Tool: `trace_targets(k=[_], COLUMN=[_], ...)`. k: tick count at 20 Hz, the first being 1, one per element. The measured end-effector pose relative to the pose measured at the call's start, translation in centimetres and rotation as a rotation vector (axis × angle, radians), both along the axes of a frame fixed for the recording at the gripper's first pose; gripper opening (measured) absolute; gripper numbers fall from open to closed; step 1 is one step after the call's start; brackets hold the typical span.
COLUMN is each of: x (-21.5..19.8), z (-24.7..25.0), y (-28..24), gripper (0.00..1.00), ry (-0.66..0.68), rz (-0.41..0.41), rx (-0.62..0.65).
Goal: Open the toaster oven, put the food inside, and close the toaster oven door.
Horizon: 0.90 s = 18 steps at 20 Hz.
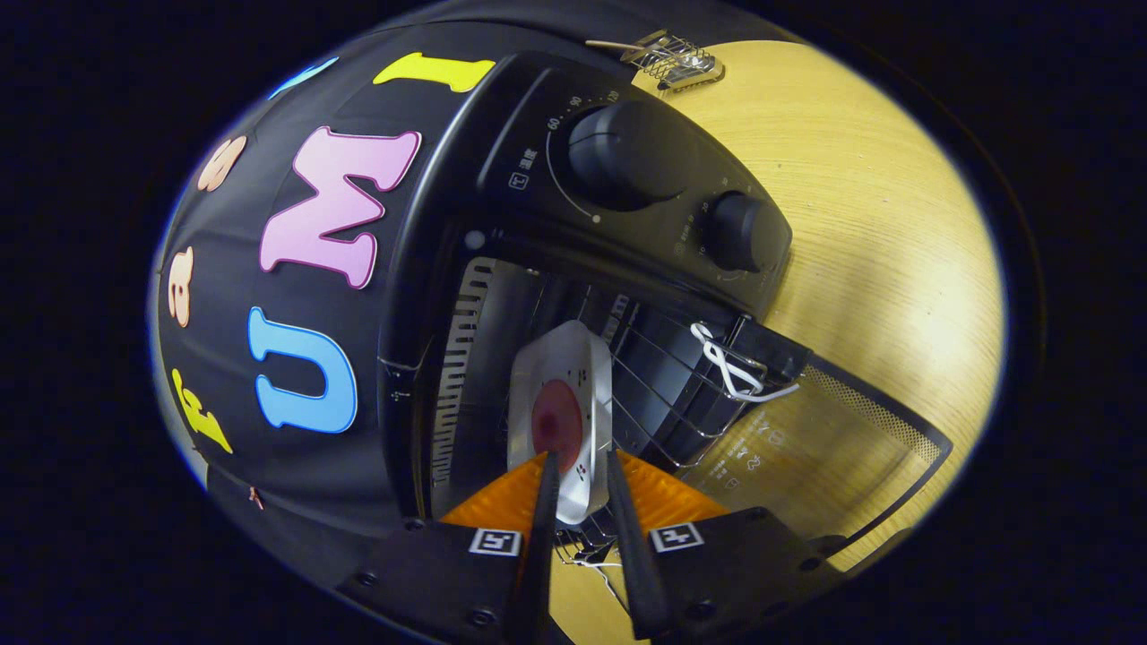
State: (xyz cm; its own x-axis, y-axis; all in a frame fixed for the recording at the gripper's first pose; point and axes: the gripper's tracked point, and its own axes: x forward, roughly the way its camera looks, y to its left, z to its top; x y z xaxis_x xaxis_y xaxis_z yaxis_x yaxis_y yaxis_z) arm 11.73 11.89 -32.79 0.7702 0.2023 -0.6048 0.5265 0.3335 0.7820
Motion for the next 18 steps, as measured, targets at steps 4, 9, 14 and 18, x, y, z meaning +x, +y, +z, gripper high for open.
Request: trace_targets(k=[4,9,14,18], x=[-2.6,-6.0,-9.2,-13.0], z=[0.9,2.4,4.4,3.3], y=[1.4,2.2,2.0,1.5], gripper=[0.84,0.98,0.98,0.98], ry=[0.007,0.007,-0.049,-0.043], rz=[0.098,0.229,0.439,0.635], rx=[0.004,-0.095,-0.329,-0.587])
